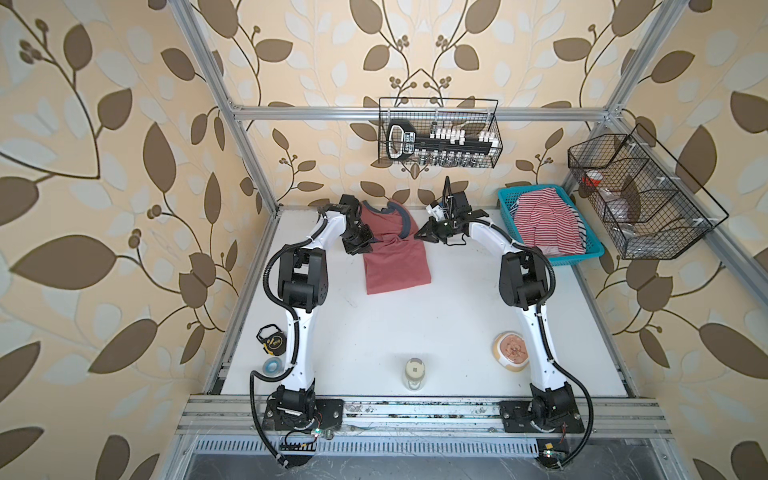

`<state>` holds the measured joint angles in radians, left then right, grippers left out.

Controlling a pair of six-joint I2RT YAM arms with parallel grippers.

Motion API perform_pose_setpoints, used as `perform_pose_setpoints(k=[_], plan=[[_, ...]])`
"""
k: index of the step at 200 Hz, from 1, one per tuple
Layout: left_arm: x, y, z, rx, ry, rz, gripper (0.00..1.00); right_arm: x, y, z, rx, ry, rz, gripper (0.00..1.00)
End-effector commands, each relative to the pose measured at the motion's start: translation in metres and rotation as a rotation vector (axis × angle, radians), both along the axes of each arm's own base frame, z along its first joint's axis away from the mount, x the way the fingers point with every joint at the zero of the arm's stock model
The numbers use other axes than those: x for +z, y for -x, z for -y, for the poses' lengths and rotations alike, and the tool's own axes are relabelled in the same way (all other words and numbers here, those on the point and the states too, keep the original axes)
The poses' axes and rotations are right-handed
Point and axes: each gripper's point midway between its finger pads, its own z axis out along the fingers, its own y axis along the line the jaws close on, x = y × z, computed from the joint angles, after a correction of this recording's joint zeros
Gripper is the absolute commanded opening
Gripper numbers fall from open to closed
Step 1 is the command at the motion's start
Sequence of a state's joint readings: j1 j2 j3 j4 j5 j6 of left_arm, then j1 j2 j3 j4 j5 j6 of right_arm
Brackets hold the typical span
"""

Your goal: Fold and stack the tank tops

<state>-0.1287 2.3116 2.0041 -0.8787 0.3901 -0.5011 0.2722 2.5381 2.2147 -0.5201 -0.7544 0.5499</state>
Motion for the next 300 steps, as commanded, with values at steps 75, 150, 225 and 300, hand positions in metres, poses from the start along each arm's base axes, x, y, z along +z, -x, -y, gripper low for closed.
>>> perform_pose_setpoints(k=[75, 150, 225, 300], plan=[[0.02, -0.036, -0.014, 0.125, 0.148, 0.07, 0.15, -0.002, -0.03, -0.011, -0.055, -0.204, -0.038, 0.27], [0.021, -0.062, -0.022, 0.236, 0.272, 0.092, 0.28, 0.007, -0.045, -0.012, -0.101, -0.302, -0.041, 0.37], [0.049, -0.099, -0.059, 0.366, 0.341, 0.197, 0.35, 0.025, -0.052, 0.014, -0.151, -0.317, 0.005, 0.36], [0.063, 0.022, -0.056, 0.15, 0.012, 0.106, 0.39, -0.013, 0.067, 0.07, -0.036, 0.126, 0.0, 0.42]])
